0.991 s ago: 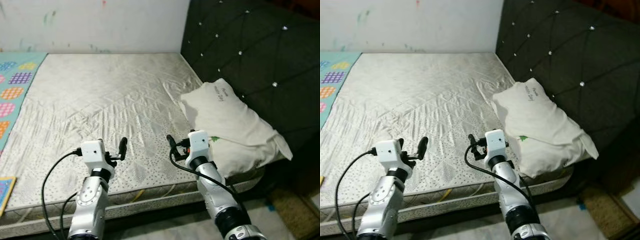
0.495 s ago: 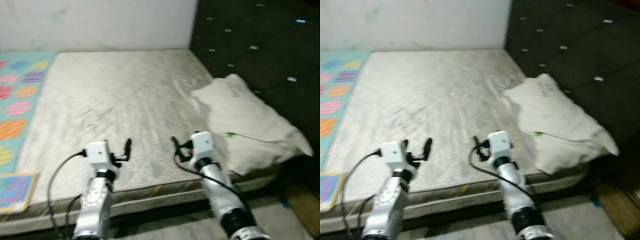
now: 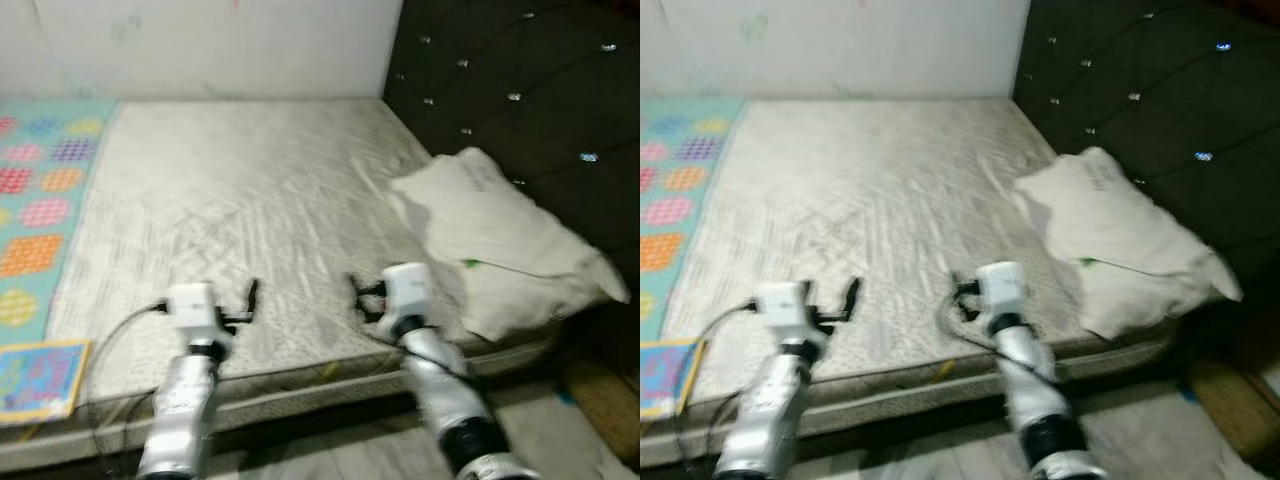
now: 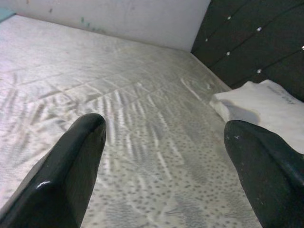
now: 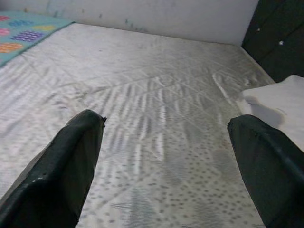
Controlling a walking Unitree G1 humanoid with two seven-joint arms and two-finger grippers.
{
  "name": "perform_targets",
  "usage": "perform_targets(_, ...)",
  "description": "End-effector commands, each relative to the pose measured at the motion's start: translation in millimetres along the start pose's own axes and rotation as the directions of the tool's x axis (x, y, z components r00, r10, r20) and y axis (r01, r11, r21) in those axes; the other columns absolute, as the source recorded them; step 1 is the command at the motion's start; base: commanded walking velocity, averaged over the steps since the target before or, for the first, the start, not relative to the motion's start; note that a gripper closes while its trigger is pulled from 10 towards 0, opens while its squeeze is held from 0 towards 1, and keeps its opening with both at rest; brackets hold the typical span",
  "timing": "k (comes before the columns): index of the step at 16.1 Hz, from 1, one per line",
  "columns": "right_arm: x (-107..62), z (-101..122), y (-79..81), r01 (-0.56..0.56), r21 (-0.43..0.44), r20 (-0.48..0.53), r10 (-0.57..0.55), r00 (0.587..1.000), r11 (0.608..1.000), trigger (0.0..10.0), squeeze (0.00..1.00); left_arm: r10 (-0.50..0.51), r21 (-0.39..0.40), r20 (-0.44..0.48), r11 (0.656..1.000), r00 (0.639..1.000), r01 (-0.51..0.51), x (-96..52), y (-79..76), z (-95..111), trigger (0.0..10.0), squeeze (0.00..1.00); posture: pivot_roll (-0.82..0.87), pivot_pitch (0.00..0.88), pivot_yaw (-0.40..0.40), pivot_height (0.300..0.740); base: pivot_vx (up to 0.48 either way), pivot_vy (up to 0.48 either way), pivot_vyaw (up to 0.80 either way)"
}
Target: Clean up the room
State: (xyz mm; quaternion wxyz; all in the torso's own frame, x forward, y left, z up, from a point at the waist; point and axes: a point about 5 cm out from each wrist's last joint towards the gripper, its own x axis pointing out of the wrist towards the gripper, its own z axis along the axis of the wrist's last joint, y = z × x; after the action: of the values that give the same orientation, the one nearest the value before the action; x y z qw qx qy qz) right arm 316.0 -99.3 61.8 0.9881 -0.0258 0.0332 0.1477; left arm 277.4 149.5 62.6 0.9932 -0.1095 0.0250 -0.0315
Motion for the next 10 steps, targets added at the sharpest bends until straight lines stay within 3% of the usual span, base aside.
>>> perform_targets(1,-0.4,2.1,-9.5,0.018,-0.016,0.004,-0.018,1.000,1.000,10.0,0.00,-0.022,-0.007,-0.001,1.000,1.000,0.022,1.6,-8.7,-0.2,10.0,0.00,-0.05,0.000,-0.029,0.740,0.000,0.371,0.00)
perform_targets(9,-0.4,1.3,-8.3,0.007,-0.022,0.002,-0.007,1.000,1.000,10.0,0.00,-0.022,-0.004,0.001,1.000,1.000,0.022,1.4,-8.0,0.0,10.0,0.00,-0.04,0.000,-0.029,0.740,0.000,0.368,0.00)
perform_targets(10,-0.6,1.0,-7.9,0.006,-0.020,0.001,-0.006,1.000,1.000,10.0,0.00,-0.037,-0.001,0.023,0.999,0.999,0.037,0.9,-9.8,1.8,10.0,0.00,-0.04,0.000,-0.029,0.740,0.000,0.000,0.00)
